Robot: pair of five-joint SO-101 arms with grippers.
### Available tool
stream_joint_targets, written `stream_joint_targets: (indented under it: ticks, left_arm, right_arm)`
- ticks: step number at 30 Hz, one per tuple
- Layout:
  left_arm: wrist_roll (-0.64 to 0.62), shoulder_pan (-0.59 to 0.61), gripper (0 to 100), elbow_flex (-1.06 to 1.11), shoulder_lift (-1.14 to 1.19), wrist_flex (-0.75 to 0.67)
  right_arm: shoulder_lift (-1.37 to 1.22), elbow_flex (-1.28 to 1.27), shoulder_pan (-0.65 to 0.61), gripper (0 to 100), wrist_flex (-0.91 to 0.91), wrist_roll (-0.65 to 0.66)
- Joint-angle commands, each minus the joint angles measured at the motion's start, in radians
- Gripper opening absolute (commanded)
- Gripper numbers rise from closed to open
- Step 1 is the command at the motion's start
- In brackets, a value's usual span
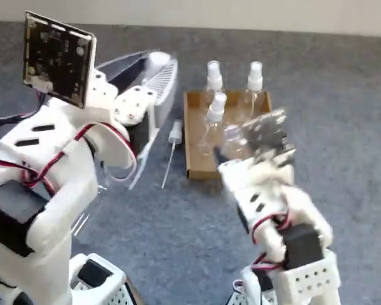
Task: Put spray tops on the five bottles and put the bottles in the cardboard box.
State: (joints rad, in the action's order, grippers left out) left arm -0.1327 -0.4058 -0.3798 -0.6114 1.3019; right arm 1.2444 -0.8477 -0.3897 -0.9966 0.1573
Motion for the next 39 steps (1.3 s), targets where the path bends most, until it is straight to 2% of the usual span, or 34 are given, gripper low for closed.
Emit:
stream_joint_targets:
  ticks: [1,7,12,15,18,20,24,30,39]
  left_arm:
    - [-0.008,-0.074,1,0.036,-0.008,-0.192]
    - [-0.009,-0.077,1,0.159,-0.01,-0.347]
    - [-0.009,-0.079,1,0.189,-0.013,-0.397]
    - [-0.011,-0.079,1,0.193,-0.008,-0.425]
    - [-0.011,-0.079,1,0.193,-0.008,-0.457]
    - [-0.009,-0.079,1,0.193,-0.008,-0.465]
    - [-0.008,-0.079,1,0.193,-0.007,-0.468]
    - [-0.003,-0.108,1,0.228,0.096,-0.563]
    - [-0.006,-0.117,1,0.246,0.148,-0.617]
  right_arm:
    - [0.065,-0.096,-0.09,0.4,0.096,-0.009]
    - [0.133,-0.182,-0.116,0.5,0.107,-0.002]
    - [0.203,-0.183,-0.12,0.5,0.131,-0.014]
    - [0.237,-0.26,-0.157,0.5,0.263,-0.075]
    - [0.268,-0.392,-0.191,0.4,0.456,-0.081]
    - [0.288,-0.463,-0.196,0.4,0.503,-0.084]
    - [0.337,-0.492,-0.196,0.4,0.506,-0.086]
    - [0.414,-0.499,-0.197,0.4,0.499,-0.08]
    - [0.473,-0.499,-0.197,0.4,0.467,-0.08]
